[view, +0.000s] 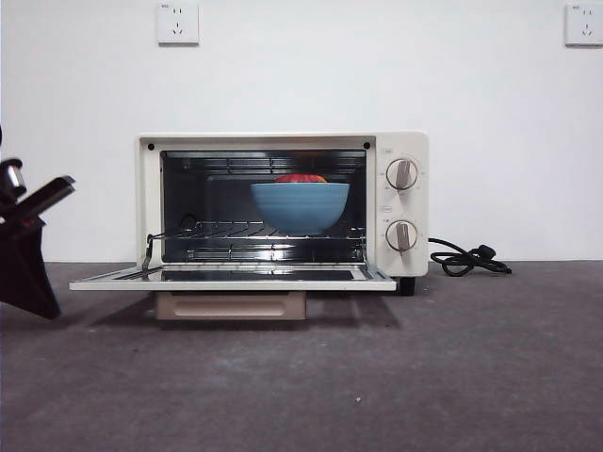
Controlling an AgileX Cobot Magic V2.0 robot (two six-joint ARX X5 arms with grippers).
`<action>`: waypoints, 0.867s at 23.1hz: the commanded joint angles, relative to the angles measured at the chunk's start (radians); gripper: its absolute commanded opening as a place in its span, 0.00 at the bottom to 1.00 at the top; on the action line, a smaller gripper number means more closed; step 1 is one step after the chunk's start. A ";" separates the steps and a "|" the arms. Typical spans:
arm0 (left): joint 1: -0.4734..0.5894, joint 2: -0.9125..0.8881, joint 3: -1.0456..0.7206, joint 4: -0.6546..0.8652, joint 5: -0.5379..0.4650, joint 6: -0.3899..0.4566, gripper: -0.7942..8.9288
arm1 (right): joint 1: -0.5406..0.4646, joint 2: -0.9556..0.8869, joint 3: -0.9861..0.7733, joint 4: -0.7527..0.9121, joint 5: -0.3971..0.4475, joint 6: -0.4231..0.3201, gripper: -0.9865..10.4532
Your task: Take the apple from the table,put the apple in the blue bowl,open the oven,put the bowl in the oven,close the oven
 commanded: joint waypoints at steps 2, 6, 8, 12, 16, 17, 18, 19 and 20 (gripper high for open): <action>0.000 0.032 -0.010 0.030 0.076 -0.037 0.07 | 0.001 -0.053 -0.082 0.021 -0.035 0.045 0.08; 0.000 0.034 -0.010 0.054 0.105 -0.057 0.07 | 0.001 -0.087 -0.110 0.021 -0.051 0.079 0.08; 0.000 0.034 -0.010 0.054 0.113 -0.061 0.07 | 0.001 -0.098 -0.110 0.024 -0.053 0.083 0.08; -0.002 0.034 -0.010 0.050 0.147 -0.063 0.07 | 0.001 -0.114 -0.110 0.037 -0.054 0.086 0.08; -0.002 0.034 -0.010 0.051 0.224 -0.064 0.07 | 0.001 -0.115 -0.110 0.041 -0.064 0.086 0.08; -0.002 0.034 -0.010 0.056 0.254 -0.064 0.07 | 0.001 -0.115 -0.110 0.042 -0.065 0.086 0.08; -0.002 0.034 -0.010 0.069 0.287 -0.078 0.07 | 0.001 -0.115 -0.110 0.042 -0.068 0.086 0.08; -0.001 0.034 -0.010 0.090 0.325 -0.099 0.07 | 0.001 -0.115 -0.110 0.042 -0.069 0.092 0.08; 0.000 0.033 -0.010 0.113 0.364 -0.124 0.07 | 0.001 -0.115 -0.110 0.041 -0.072 0.101 0.08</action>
